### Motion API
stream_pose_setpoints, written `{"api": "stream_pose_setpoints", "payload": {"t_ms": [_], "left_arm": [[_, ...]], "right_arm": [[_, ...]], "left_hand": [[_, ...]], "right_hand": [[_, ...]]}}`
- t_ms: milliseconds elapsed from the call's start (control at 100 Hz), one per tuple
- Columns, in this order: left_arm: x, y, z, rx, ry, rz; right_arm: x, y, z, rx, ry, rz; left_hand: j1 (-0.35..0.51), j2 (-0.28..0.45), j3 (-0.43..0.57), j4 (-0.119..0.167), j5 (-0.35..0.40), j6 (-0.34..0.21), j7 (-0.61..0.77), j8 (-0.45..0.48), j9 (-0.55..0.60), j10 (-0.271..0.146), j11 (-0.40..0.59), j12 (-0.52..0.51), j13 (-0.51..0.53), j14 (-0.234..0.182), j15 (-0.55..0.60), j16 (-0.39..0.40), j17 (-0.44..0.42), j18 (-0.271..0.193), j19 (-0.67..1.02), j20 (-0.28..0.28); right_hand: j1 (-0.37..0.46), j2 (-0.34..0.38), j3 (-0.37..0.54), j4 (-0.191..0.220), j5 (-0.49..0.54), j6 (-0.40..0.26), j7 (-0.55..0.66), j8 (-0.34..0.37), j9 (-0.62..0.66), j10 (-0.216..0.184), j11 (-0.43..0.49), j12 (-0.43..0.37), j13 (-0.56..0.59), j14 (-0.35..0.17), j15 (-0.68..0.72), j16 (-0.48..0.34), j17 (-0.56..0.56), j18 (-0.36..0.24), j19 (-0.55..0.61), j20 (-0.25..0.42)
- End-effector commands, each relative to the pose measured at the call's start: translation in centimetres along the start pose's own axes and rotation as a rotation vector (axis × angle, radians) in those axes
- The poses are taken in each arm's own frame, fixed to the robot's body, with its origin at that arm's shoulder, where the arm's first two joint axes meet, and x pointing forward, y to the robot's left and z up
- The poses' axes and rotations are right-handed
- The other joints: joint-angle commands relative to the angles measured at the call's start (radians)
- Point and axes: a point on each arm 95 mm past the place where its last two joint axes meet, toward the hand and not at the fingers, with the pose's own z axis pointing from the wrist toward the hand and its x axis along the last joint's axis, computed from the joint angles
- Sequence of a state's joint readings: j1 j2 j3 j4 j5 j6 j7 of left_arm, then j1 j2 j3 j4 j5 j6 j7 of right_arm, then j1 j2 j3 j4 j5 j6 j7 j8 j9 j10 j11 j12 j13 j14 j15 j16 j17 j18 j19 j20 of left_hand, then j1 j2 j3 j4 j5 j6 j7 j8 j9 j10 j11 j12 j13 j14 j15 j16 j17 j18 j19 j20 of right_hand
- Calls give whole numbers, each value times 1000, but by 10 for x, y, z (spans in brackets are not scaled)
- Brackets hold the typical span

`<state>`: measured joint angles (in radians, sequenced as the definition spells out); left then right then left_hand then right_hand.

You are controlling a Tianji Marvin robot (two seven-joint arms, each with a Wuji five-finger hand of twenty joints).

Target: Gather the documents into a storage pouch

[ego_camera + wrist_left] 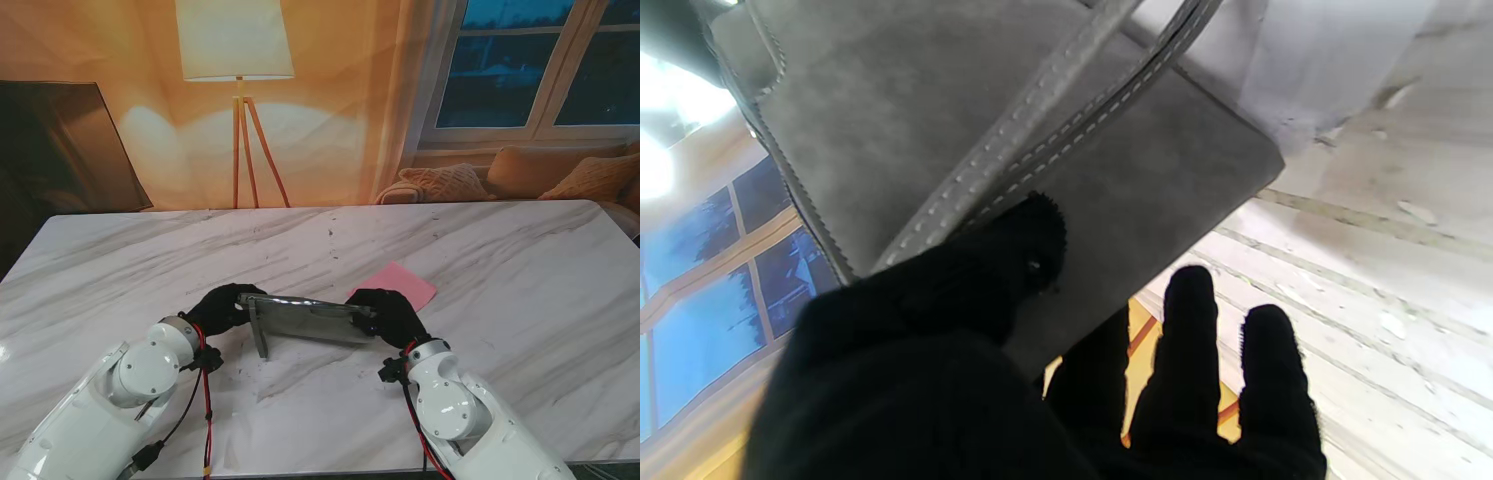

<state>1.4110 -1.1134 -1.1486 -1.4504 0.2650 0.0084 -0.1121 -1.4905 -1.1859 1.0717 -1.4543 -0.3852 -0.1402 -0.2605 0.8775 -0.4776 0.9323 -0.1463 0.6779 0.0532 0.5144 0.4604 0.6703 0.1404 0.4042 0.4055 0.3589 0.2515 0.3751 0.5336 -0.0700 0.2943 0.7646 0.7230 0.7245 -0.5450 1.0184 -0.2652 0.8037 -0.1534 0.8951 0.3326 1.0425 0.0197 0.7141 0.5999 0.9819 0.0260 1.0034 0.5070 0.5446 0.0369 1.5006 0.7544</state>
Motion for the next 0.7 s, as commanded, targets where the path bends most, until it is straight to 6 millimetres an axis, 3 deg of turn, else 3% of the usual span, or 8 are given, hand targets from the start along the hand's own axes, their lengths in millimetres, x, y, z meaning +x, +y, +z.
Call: {"api": "stream_pose_setpoints", "payload": {"t_ms": [0,100,240,390,460,500,580,690], "left_arm": [[5,7,2,-16,14,-39],[6,9,2,-5,18,-71],[7,10,0,17,26,-73],[7,11,-1,44,24,-75],[7,13,0,68,20,-78],[7,14,0,84,17,-86],[7,16,1,108,13,-103],[7,17,1,121,10,-113]], "right_arm": [[5,-2,3,19,1,7],[5,-2,6,30,-5,6],[4,0,8,39,-10,-4],[4,7,10,51,-10,-22],[4,12,10,45,-7,-32],[3,15,10,38,-6,-37],[3,24,9,20,-4,-47],[4,37,7,-3,2,-73]], "left_hand": [[62,-9,-54,-44,70,-39,55,6,72,14,27,77,50,11,65,45,-2,-2,65,-6],[157,23,-166,-50,136,-35,164,-29,240,37,-17,306,107,56,187,121,3,-4,152,7],[211,58,-236,-42,178,-31,290,-31,328,64,60,462,150,122,345,223,21,-9,248,39],[224,68,-241,-35,179,-47,363,14,344,88,114,469,174,155,392,255,38,1,300,54],[227,67,-228,-35,185,-53,382,38,354,91,127,461,186,167,400,258,47,8,315,56],[232,68,-225,-37,185,-55,392,62,354,92,133,459,186,172,403,259,46,9,321,56],[238,82,-235,-38,191,-57,382,145,348,96,148,456,184,180,408,258,43,10,331,46],[255,94,-250,-35,188,-61,398,196,341,93,156,459,180,181,408,257,41,13,333,43]], "right_hand": [[52,73,-5,19,62,-49,80,39,15,13,22,8,48,-27,37,8,0,-31,28,-14],[45,63,-8,15,41,-49,82,30,3,9,7,0,36,-28,14,-1,-12,-31,14,-22],[20,34,-7,9,-12,-47,80,2,-30,2,-36,-15,3,-34,-48,-25,-47,-28,-31,-41],[-75,-5,20,-3,-138,-31,11,-17,-164,-11,-119,-52,-97,-44,-166,-52,-140,-28,-132,-64],[-148,-3,47,4,-178,-16,-96,33,-263,-21,-126,-116,-168,-54,-237,-55,-202,-32,-199,-59],[-193,1,57,24,-190,-7,-159,72,-306,-22,-138,-131,-198,-58,-266,-56,-223,-34,-231,-49],[-262,13,82,122,-218,6,-247,133,-391,-28,-164,-147,-267,-68,-329,-72,-273,-42,-293,-48],[-293,8,76,133,-276,2,-289,157,-497,-36,-198,-163,-360,-86,-402,-96,-332,-55,-363,-57]]}}
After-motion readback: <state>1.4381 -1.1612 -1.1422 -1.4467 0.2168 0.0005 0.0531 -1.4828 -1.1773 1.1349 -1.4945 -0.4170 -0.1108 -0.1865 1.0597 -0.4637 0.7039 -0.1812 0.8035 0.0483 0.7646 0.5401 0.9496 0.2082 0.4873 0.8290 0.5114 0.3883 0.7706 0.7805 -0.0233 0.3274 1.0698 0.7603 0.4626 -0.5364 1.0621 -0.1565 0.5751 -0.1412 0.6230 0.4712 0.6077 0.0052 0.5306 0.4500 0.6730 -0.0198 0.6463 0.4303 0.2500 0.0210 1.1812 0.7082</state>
